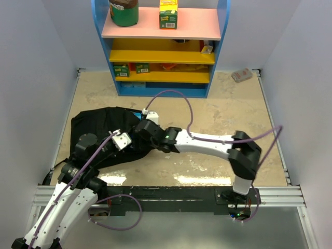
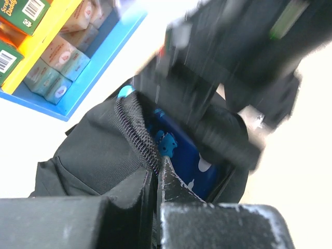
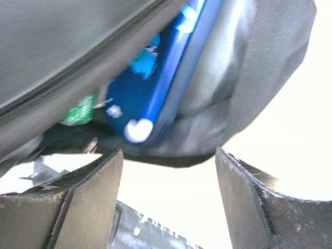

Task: Pack the student bag
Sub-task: Place the stationery in the student bag.

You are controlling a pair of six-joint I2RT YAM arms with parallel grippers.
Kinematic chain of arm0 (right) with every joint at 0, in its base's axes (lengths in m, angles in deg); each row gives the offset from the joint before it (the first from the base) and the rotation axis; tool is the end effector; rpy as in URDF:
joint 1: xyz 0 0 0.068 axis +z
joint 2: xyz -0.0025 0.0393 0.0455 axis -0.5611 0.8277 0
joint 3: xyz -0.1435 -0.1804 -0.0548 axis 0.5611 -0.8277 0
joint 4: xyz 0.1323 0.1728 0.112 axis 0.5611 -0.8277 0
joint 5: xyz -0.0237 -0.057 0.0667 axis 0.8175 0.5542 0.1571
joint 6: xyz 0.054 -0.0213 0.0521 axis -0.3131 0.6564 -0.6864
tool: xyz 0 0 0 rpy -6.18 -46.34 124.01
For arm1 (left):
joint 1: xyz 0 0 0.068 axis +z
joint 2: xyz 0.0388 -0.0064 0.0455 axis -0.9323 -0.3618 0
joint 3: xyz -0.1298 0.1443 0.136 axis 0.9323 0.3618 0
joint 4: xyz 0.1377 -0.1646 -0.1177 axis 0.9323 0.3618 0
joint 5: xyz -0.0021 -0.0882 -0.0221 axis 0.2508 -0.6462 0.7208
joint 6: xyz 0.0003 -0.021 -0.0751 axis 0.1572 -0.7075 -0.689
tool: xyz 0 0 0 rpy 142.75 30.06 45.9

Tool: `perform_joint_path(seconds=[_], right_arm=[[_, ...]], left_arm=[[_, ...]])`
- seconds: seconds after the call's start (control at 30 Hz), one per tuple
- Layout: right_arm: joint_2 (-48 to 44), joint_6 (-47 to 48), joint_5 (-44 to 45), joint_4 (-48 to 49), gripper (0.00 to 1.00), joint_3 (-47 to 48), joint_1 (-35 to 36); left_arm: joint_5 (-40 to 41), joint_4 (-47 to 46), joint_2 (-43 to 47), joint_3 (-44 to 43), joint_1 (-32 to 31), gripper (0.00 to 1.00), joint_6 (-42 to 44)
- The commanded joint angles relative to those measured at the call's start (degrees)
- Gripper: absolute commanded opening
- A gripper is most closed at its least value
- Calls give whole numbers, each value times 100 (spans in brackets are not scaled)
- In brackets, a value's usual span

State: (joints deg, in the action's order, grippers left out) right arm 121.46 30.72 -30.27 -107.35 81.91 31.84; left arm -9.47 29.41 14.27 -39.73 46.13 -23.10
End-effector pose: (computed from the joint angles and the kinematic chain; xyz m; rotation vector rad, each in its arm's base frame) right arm 0.1839 0.3683 0.1822 -0.1554 2.4630 0.6432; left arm 0.1367 -0.0767 0.2502 0.9928 1.6182 -0.1846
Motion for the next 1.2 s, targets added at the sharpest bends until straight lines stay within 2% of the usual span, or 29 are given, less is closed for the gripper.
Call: perform_joint_path(seconds=[0.0,0.1,0.17,0.23,0.33,0.37,0.4,0.5,0.7,1.0,1.1,1.17], right_arm=[[-1454,572,617,1004,71,-793,21],[-2079,599,1004,1136,66,-1365,-233],[-2220,573,761,1145,64,-1559,-775],[-2090,748,723,1093,64,-1516,-1086],[-1370,1249,583,936,70,-886,-1437],[-1151,1354,531,839,73,-683,-1447],[-687,1521,487,759,73,-498,-1447],[-113,1724,215,697,73,-31,-1447],[283,1812,-24,943,73,5,-1438],[1408,2321,134,496,70,1076,-1438],[1813,2462,310,293,67,1481,-1438],[1945,2498,450,222,58,1587,-1447]], left_arm=[[-420,-344,1345,-239,42,0,-1],[-595,-178,1336,-301,33,0,69],[-692,-81,1336,-301,42,0,131],[-815,-54,1310,-310,42,0,131],[-877,-107,1170,-398,42,0,87],[-877,-116,1108,-450,42,0,87],[-869,-116,1090,-477,42,0,87],[-798,-116,1055,-530,33,0,87],[-667,-142,1134,-486,33,0,122],[-728,-133,1178,-459,42,0,60],[-693,-107,1195,-486,42,0,69],[-658,-72,1222,-503,42,0,87]])
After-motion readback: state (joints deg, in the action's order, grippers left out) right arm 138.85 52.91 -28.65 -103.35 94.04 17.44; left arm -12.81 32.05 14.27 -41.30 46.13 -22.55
